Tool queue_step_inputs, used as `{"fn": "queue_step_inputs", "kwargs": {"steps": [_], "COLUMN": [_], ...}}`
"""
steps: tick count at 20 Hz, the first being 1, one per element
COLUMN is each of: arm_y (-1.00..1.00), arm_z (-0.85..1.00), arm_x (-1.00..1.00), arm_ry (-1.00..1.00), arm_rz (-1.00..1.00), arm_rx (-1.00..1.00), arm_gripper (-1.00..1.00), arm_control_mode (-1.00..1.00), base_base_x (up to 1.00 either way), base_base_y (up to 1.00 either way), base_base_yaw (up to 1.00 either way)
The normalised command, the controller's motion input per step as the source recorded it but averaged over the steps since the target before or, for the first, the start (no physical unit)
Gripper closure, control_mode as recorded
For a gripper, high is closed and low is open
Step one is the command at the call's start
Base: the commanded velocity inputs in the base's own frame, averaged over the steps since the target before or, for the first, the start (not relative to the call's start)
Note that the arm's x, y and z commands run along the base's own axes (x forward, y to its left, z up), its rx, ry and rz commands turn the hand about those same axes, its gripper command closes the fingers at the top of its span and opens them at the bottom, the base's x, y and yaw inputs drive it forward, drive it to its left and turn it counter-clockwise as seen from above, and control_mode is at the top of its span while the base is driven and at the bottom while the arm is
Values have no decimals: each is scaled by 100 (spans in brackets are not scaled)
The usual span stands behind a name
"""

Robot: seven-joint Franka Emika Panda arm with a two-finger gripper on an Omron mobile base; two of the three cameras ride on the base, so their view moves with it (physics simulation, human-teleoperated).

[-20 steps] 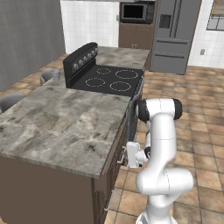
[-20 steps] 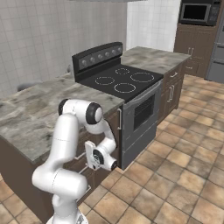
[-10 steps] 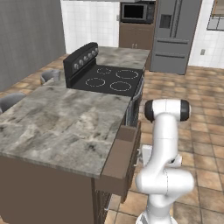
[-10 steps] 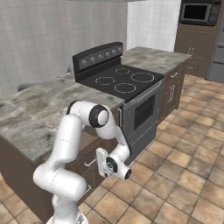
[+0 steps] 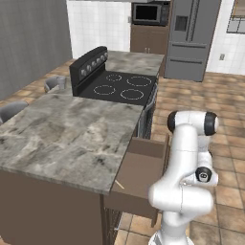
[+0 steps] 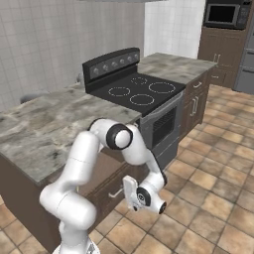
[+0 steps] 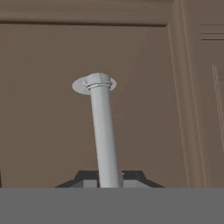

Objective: Take a straw from the drawer in front and place it inside the glass cup on the dining counter.

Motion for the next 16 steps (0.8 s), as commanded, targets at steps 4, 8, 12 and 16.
{"fn": "queue_step_inputs", "kwargs": {"steps": [4, 8, 12, 16], "arm_y": [-100, -100, -100, -100], "arm_z": [0, 0, 0, 0], "arm_x": [-7, -7, -7, -8], "arm_ry": [2, 3, 3, 3], "arm_rz": [0, 0, 0, 0], "arm_rx": [0, 0, 0, 0], "arm_gripper": [100, 100, 100, 100], "arm_control_mode": [-100, -100, -100, -100], "base_base_x": [0, 0, 0, 0], "base_base_y": [0, 0, 0, 0], "base_base_yaw": [0, 0, 0, 0]}}
